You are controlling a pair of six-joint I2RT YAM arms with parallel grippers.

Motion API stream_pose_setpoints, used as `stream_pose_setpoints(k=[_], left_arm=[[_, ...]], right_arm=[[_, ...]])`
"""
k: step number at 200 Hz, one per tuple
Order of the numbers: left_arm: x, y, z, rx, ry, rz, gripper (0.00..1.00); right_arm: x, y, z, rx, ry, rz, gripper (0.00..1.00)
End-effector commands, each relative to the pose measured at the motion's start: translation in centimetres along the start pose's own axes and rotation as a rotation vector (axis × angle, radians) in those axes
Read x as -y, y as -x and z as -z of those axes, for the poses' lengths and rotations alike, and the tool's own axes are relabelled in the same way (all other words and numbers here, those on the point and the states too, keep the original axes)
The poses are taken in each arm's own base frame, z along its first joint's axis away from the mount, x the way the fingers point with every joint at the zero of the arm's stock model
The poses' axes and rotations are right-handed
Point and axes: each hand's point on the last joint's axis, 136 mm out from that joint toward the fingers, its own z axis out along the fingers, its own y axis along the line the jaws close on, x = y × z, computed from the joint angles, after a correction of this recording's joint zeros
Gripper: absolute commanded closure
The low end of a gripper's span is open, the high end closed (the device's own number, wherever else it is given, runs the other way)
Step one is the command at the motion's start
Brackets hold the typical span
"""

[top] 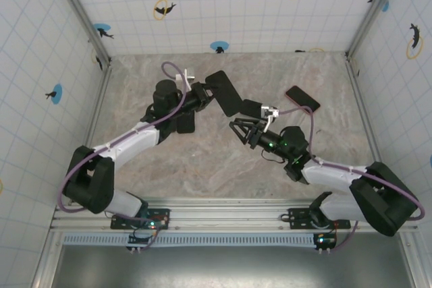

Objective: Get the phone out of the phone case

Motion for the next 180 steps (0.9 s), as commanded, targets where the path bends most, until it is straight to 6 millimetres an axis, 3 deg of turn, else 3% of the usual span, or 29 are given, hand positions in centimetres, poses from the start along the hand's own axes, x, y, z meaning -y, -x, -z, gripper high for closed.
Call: stream_pose_setpoints(k=[1,60,93,129,180], left_arm=[[5.4,1.6,0.5,0.042,-0.184,-0.032,0.92],[6.9,1.1,0.7,0.049,-0.229,-0.006,0.93],[7.2,0.9,0.7,0.045,-0.239,-0.002,0.93],[7.4,0.8,0.6,0.039,-0.245,-0.001,0.93],[8.0,0.7,0.9,0.044,-0.255,-0.001,0.93]], right_arm=[[-2.7,3.3,0.5,0.167,0.094,-0.016,0.48],[-2.6,4.1,-0.7,0.196,0.091,-0.039,0.53],[-3.5,4.7,-1.2,0.21,0.132,-0.027,0.55],[-4.5,5.7,-1.4,0.251,0.189,-0.032,0.6],[-4.2,5.8,-2.0,0.248,0.186,-0.035,0.71]])
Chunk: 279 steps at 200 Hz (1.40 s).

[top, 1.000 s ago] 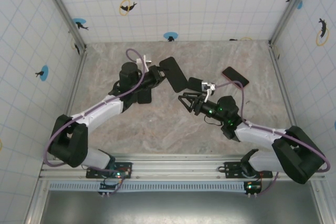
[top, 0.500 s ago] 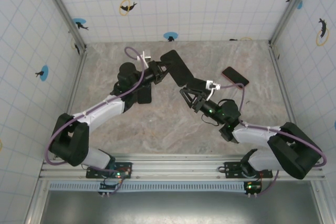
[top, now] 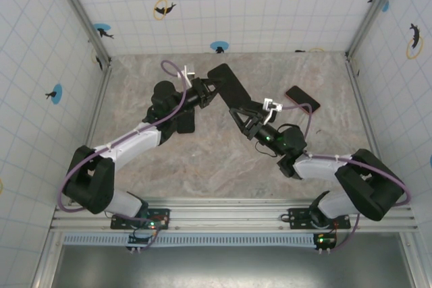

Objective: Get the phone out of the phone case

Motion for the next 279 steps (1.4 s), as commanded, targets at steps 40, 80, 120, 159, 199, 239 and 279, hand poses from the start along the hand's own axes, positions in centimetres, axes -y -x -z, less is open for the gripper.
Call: stream_pose_setpoints(k=[40,80,120,159,199,239,279], left_arm=[[4.4,0.4,0.6,0.027,-0.118,-0.064,0.93],[4.4,0.8,1.0,0.069,-0.112,-0.072,0.93],[3.9,1.9,2.9,0.28,-0.049,-0.155,0.94],[4.5,1.4,3.9,0.404,-0.131,-0.159,0.94],[4.2,0.5,3.6,0.426,-0.196,-0.09,0.94],[4.1,-0.2,2.9,0.408,-0.226,-0.058,0.95],[3.9,-0.7,2.4,0.383,-0.244,-0.018,0.95]], right_arm=[[-1.9,1.8,-0.8,0.064,0.077,0.021,0.77],[-1.4,2.0,-0.5,0.077,0.054,0.017,0.72],[-0.8,3.5,0.4,0.167,0.005,-0.04,0.61],[-0.4,4.9,1.1,0.269,-0.012,-0.124,0.59],[-1.0,5.5,0.6,0.28,0.026,-0.145,0.64],[-1.2,5.7,0.4,0.275,0.068,-0.191,0.7],[-1.3,6.3,0.5,0.291,0.112,-0.223,0.75]])
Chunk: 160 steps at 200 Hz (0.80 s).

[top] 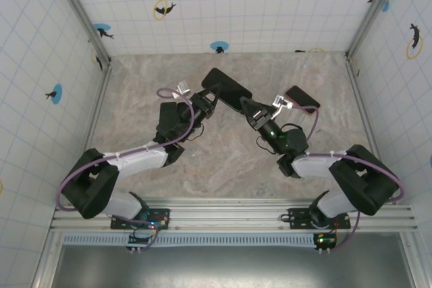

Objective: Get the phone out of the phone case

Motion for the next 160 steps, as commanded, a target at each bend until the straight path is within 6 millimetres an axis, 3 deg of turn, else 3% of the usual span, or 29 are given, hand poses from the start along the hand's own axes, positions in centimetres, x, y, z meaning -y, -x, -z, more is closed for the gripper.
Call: stream_pose_setpoints(k=[1,80,96,113,160], left_arm=[[3.5,0.6,0.0,0.032,-0.135,0.03,0.95],[2.8,0.1,0.0,0.006,-0.099,0.025,0.91],[2.4,0.0,0.0,0.004,-0.079,0.022,0.82],[2.2,-0.1,-0.1,-0.003,-0.057,0.009,0.64],[2.0,-0.1,-0.2,-0.016,-0.002,-0.04,0.31]], right_arm=[[-3.4,1.6,-0.4,0.053,0.151,-0.027,0.76],[-3.6,2.1,-0.6,0.051,0.17,-0.025,0.85],[-3.5,2.2,-0.5,0.05,0.169,-0.02,0.87],[-3.7,2.4,-0.4,0.05,0.17,-0.013,0.9],[-3.8,2.9,0.0,0.045,0.166,0.01,0.93]])
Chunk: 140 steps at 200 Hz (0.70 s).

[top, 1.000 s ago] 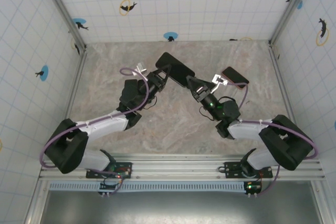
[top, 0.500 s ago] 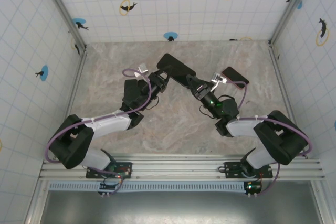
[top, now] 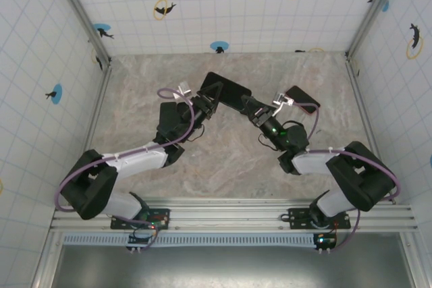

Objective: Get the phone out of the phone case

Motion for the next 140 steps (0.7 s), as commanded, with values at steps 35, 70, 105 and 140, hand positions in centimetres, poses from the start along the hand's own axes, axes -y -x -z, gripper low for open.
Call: stream_pose_setpoints(k=[35,70,105,140], left_arm=[[1.0,0.3,-0.3,-0.023,0.071,-0.103,0.18],[-0.3,1.3,0.1,-0.035,0.176,-0.166,0.11],[0.2,1.7,0.2,-0.087,0.234,-0.267,0.09],[0.3,2.1,0.6,-0.196,0.364,-0.479,0.09]], right_arm=[[-5.0,2.4,0.6,0.059,0.164,0.076,0.96],[-5.1,3.0,1.1,0.063,0.152,0.1,0.99],[-4.5,3.1,1.1,0.032,0.122,0.136,1.0],[-3.6,2.2,0.6,-0.085,0.088,0.22,1.0]])
